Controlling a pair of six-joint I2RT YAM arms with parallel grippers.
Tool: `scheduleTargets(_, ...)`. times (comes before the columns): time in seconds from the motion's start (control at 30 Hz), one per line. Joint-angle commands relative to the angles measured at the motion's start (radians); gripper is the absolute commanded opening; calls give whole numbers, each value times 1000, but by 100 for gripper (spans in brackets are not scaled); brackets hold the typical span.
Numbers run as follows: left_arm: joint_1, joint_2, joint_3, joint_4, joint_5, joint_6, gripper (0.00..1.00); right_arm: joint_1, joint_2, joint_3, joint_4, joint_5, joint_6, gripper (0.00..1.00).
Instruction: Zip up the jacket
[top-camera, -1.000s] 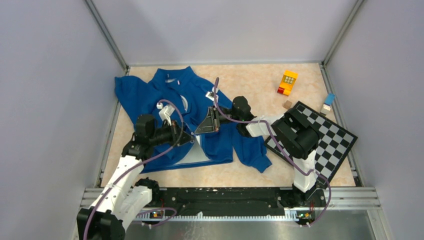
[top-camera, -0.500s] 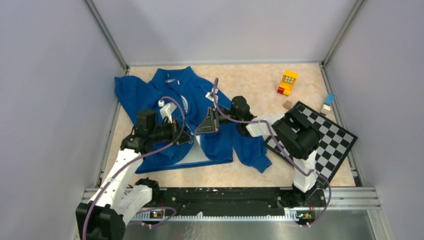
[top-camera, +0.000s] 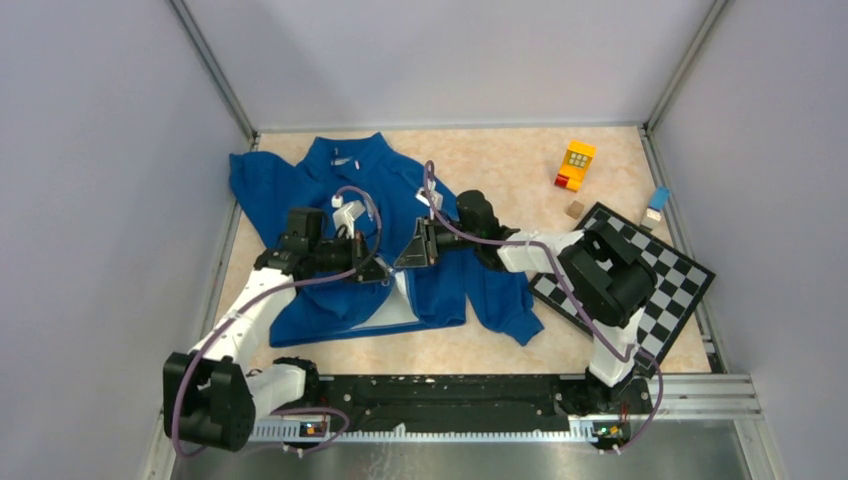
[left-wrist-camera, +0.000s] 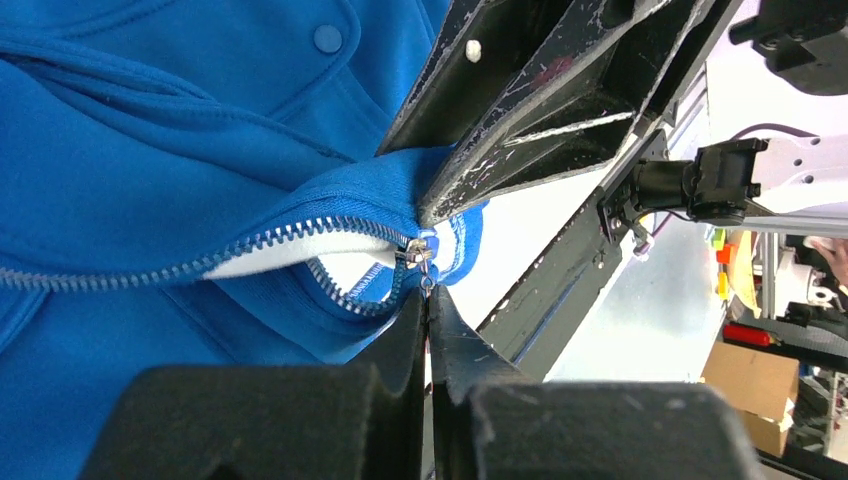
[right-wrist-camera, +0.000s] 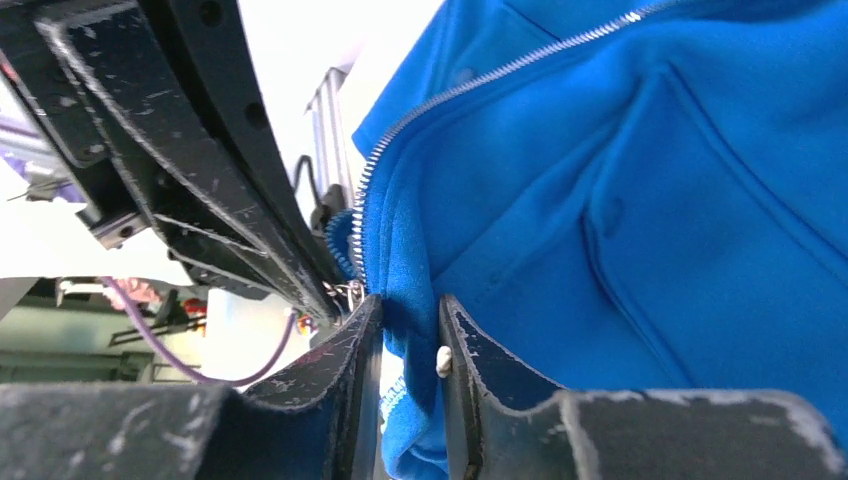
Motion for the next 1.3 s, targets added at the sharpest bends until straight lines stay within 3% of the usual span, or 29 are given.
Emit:
scheduleTargets(0.0, 0, 50, 59, -7, 73, 57, 0, 1, -101, 34, -184, 166, -115, 29)
scheduleTargets(0.1, 0, 72, 67, -13, 81, 76, 0, 1, -163, 32, -292, 249, -170, 37)
scheduleTargets(0.2, 0, 84, 73, -21, 85, 89, 0, 1, -227, 21, -384, 312, -216, 56)
scheduleTargets(0.3, 0, 89, 76, -25, 84, 96, 0, 5, -307, -11, -435, 360, -218, 57)
scheduleTargets(0.4, 0, 91, 77, -24, 91, 102, 0, 33, -397, -93, -381, 404, -172, 57)
scheduleTargets(0.6, 0, 86, 83, -34, 91, 111, 0, 146, -454, -319, 60, 444, -10, 45)
scheduleTargets(0.7, 0, 80, 81, -42, 90, 115, 0, 188, -397, -330, 179, 460, 27, 33)
scheduleTargets(0.83, 0, 65, 82, -62, 82, 126, 0, 208, -291, -364, 409, 467, 137, 30)
scheduleTargets(1.27, 0, 37, 66, -54, 94, 119, 0, 217, -188, -386, 486, 512, 196, 26)
